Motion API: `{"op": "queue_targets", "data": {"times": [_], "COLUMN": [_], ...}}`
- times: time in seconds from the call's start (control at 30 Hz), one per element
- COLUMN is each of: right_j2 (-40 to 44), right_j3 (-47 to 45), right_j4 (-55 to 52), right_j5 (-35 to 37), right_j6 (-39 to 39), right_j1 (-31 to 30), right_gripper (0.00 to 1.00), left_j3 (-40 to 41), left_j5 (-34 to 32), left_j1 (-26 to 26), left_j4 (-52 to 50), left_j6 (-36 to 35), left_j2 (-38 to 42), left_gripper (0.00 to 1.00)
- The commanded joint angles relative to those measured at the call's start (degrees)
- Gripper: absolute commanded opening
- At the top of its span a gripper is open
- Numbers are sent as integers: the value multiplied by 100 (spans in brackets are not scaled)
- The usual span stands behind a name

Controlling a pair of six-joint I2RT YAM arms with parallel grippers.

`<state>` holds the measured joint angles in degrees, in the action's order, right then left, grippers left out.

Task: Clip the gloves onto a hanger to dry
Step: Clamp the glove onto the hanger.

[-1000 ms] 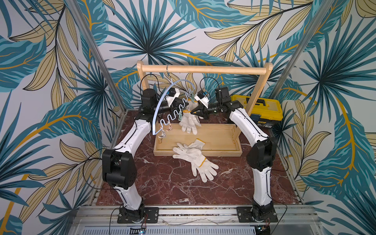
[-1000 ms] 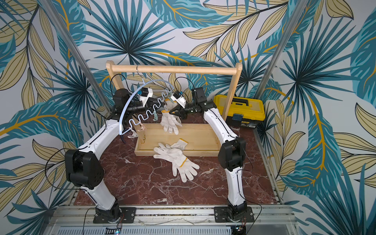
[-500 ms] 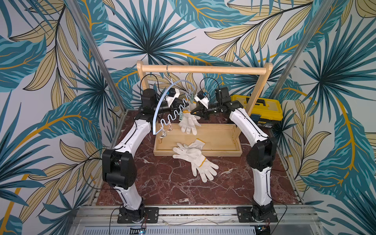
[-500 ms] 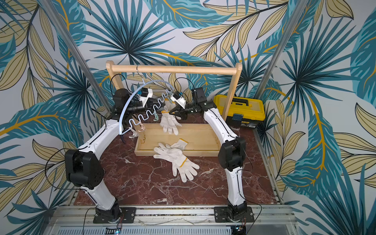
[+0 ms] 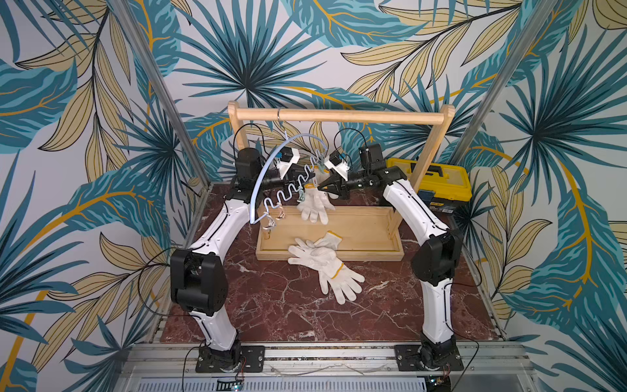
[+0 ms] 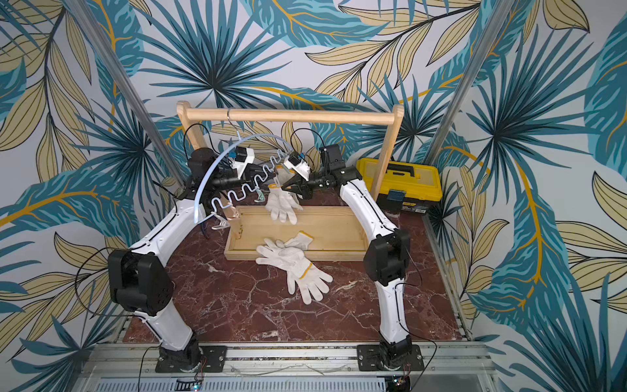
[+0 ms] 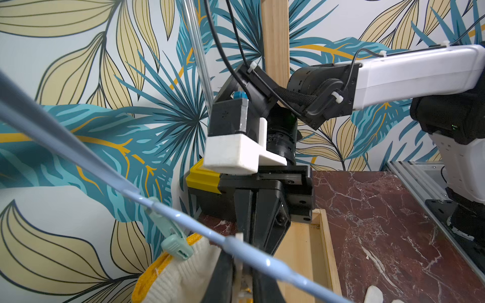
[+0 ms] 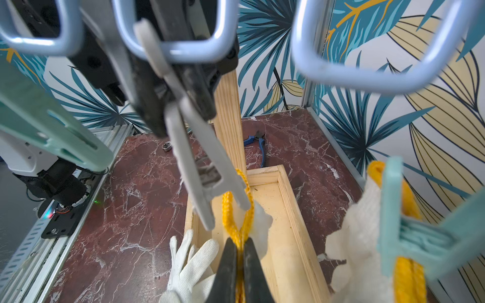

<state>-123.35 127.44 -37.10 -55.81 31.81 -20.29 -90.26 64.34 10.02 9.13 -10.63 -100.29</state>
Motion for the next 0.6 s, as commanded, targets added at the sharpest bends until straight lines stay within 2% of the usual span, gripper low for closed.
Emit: {"op": "queue_targets", "data": {"times": [0.0,0.57], "right_j2": [292,477], "right_j3": [82,100], "right_j4": [-157,-143], "right_j5": [-193,-202], "right_j6": [114,201], "right_j1": [-36,-71], "right_gripper": [0,0], "left_j3": [52,36], "left_j5": [123,183], "left_j1": [-176,-185], "left_j4": [19,20], "left_j6": [24,21], "left_j2": [112,97], "left_gripper": [0,0]}}
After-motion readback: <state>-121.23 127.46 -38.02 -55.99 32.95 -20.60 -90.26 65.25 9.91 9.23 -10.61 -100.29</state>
